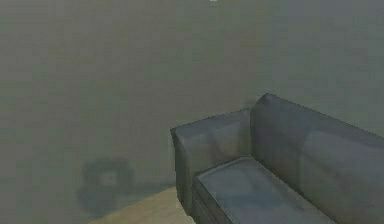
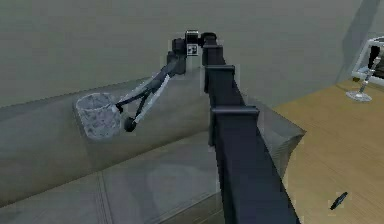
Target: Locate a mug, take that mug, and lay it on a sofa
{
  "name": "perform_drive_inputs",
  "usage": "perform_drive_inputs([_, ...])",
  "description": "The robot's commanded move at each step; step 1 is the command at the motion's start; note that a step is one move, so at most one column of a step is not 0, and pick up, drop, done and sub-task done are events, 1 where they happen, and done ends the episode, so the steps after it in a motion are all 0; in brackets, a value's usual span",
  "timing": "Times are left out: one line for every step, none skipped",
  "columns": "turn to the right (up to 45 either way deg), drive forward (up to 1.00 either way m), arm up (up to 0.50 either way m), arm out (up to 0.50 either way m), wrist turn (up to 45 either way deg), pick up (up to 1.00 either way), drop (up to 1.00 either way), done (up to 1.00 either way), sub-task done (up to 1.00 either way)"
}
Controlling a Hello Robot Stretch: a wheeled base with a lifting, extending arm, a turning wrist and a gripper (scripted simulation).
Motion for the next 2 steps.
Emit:
perform_drive_inputs([0.0,0.00,0.00,0.00,39.0,0.00,0.00,0.00,0.00])
perform_drive_inputs([0.0,0.00,-0.30,0.00,0.0,0.00,0.00,0.00,0.00])
